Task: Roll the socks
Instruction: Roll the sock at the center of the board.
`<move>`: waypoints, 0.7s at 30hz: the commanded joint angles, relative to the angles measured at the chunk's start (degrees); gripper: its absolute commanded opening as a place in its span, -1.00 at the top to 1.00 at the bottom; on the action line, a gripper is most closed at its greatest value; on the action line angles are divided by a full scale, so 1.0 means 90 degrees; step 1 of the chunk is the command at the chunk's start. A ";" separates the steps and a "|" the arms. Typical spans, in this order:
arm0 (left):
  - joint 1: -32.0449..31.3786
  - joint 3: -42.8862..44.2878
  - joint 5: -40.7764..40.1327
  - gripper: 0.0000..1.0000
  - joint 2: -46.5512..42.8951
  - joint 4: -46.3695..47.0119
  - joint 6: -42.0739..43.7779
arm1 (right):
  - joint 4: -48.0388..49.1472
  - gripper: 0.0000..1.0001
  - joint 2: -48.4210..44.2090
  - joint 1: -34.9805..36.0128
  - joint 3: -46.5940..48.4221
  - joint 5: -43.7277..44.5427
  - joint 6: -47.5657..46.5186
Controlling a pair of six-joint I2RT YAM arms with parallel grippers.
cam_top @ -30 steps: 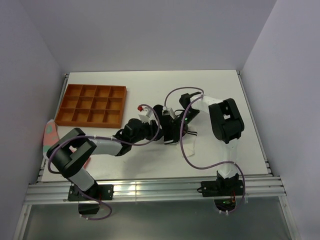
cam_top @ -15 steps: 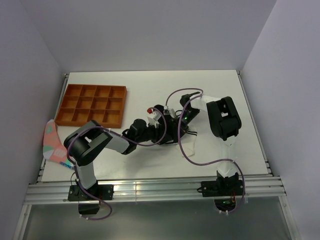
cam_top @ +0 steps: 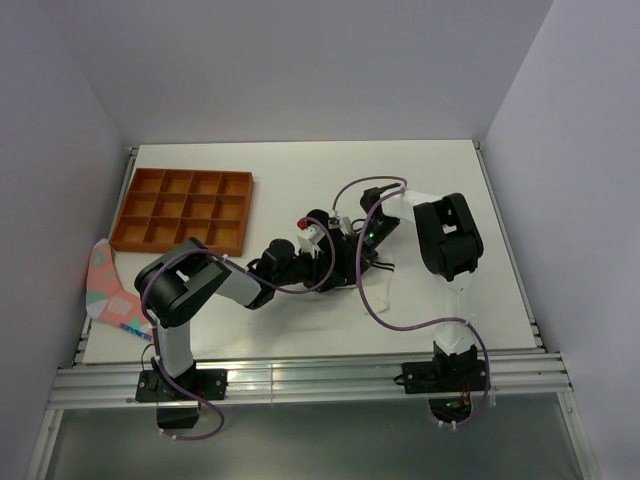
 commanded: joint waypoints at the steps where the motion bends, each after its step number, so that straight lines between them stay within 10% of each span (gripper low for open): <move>1: -0.0025 0.0184 0.0115 0.14 0.0064 0.0012 0.0150 | 0.0192 1.00 0.0037 -0.0071 0.0300 0.0092 0.0143; 13: -0.0025 0.0291 -0.0148 0.21 0.0347 -0.0300 0.0150 | 0.0183 1.00 0.0007 -0.0110 0.0320 0.0063 0.0182; 21: -0.0025 0.0770 -0.0188 0.60 0.0543 -0.1362 0.0072 | 0.0543 0.90 -0.0158 -0.0119 0.0076 0.0365 0.0387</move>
